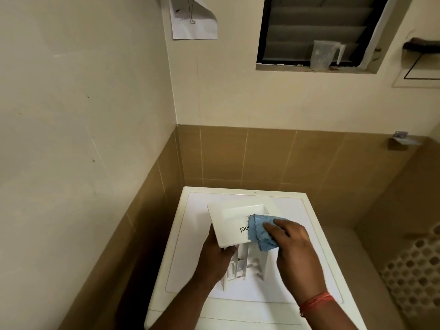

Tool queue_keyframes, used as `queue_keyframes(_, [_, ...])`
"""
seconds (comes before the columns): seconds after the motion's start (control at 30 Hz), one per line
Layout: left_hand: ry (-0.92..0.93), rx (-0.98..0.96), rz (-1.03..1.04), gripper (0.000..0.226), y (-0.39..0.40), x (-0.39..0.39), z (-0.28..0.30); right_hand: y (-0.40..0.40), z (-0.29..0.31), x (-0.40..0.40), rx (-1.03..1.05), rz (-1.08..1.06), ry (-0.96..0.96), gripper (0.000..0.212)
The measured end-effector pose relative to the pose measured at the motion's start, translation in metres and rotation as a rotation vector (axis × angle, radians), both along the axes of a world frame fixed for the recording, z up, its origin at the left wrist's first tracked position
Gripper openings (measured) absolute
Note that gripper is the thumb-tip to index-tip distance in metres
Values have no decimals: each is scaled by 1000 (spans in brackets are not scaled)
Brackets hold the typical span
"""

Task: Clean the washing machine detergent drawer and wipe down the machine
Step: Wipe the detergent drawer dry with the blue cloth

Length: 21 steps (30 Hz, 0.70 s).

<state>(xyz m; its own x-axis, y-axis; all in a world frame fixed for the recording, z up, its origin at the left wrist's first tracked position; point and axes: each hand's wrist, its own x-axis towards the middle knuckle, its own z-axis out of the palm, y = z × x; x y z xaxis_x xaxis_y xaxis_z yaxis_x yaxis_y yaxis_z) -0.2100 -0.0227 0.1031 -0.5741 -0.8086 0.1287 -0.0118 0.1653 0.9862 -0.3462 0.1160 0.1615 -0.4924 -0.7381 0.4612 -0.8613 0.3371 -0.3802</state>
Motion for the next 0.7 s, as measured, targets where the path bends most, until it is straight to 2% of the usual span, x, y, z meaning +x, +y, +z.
queue_keyframes(0.03, [-9, -38, -45, 59, -1, 1, -1, -6, -1, 11, -7, 33, 23, 63])
queue_keyframes(0.1, [11, 81, -114, 69, -3, 5, -1, -17, 0, 41, -13, 155, 63, 54])
queue_keyframes(0.13, [-9, 85, -135, 62, -2, 11, 9, -21, 1, 55, -16, 228, 62, 51])
queue_keyframes(0.2, [67, -43, -146, 18, 6, 18, 12, -24, 4, 71, -2, 334, 38, 52])
queue_keyframes(0.23, [37, -78, -170, 22, 6, 15, -3, -22, 6, 71, 7, 370, 68, 50])
queue_keyframes(0.3, [-33, 47, -83, 40, 1, 6, -10, -13, 4, 57, -11, 436, 167, 35])
queue_keyframes(0.33, [-72, 48, -137, 49, -2, 1, -6, -7, 1, 45, -19, 446, 201, 33])
queue_keyframes(0.4, [-135, -45, -97, 52, -5, -7, 4, 7, -10, 14, -60, 405, 263, 35])
queue_keyframes(0.43, [-123, -59, -43, 37, -5, -7, 1, 13, -13, -1, -69, 346, 258, 36])
queue_keyframes(0.47, [-76, 10, -37, 37, -6, -4, -5, 19, -14, -13, -60, 294, 199, 34])
queue_keyframes(0.53, [-34, 20, -31, 58, -4, -1, -9, 25, -13, -23, -47, 262, 141, 35])
queue_keyframes(0.57, [-31, 30, -22, 61, -6, -1, -7, 23, -11, -21, -68, 287, 146, 34])
queue_keyframes(0.63, [-67, 11, -38, 56, -10, 1, -4, 11, -8, -2, -103, 356, 175, 21])
queue_keyframes(0.67, [-86, -11, -21, 46, -7, 2, 2, 3, -9, 12, -109, 396, 197, 18])
queue_keyframes(0.7, [-99, 59, -77, 28, -2, 3, 10, -4, -6, 25, -110, 451, 199, 19])
